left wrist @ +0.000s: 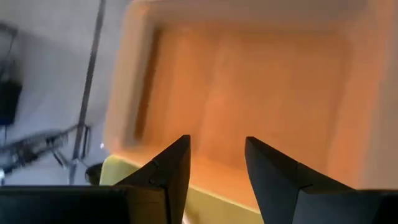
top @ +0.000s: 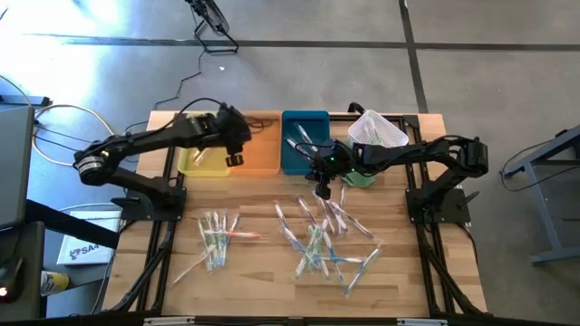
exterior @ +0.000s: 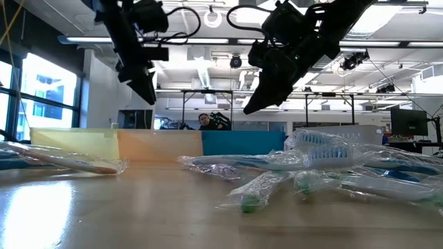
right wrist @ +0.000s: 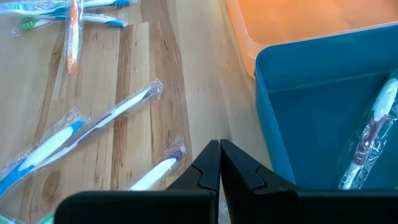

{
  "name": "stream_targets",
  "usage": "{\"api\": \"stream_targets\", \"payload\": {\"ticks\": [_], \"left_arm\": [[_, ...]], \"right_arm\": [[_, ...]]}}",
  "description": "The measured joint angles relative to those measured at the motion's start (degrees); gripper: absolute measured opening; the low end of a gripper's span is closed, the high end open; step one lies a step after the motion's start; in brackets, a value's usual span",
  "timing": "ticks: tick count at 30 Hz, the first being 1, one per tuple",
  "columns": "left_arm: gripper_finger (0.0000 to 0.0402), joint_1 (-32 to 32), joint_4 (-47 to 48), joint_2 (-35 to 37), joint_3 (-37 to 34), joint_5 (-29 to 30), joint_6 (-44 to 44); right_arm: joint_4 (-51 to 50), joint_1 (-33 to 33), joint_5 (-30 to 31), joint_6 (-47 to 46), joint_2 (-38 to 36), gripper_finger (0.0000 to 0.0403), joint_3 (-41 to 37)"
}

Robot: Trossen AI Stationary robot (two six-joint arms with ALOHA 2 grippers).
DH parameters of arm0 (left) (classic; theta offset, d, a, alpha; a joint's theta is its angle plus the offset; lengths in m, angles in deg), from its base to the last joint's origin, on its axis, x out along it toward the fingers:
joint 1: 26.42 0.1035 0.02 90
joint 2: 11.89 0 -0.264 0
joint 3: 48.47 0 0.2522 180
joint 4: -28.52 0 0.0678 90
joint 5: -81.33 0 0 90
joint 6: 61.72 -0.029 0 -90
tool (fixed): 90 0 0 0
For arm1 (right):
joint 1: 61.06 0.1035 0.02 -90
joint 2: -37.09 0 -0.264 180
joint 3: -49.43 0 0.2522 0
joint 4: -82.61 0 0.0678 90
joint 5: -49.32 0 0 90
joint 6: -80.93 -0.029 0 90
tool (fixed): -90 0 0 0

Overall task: Pick & Place Toothbrushes
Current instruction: Put the blue toothbrush into the orange bin

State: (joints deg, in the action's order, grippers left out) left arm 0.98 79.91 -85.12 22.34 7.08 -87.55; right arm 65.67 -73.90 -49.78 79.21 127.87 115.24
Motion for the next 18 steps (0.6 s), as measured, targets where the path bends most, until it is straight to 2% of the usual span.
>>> {"api": "stream_targets", "payload": {"ticks": [5,10,15,18], "left_arm": [[0.0147,-6.93,3.22,0.0,0.06,0.04,-4.0],[0.0147,-13.53,3.42,0.0,0.05,-0.02,-3.33],[0.0147,-16.53,0.69,0.76,-0.28,0.11,-1.31],[0.0147,-17.62,-1.66,1.8,-3.08,0.1,-0.46]], "right_arm": [[-0.02,0.0,0.0,0.0,0.0,0.0004,0.02],[-0.02,0.0,-0.01,0.01,0.0,0.0004,0.01],[-0.02,0.11,-0.02,0.0,0.0,0.0004,0.02],[-0.03,0.2,-0.04,0.0,0.0,0.0004,0.02]]}}
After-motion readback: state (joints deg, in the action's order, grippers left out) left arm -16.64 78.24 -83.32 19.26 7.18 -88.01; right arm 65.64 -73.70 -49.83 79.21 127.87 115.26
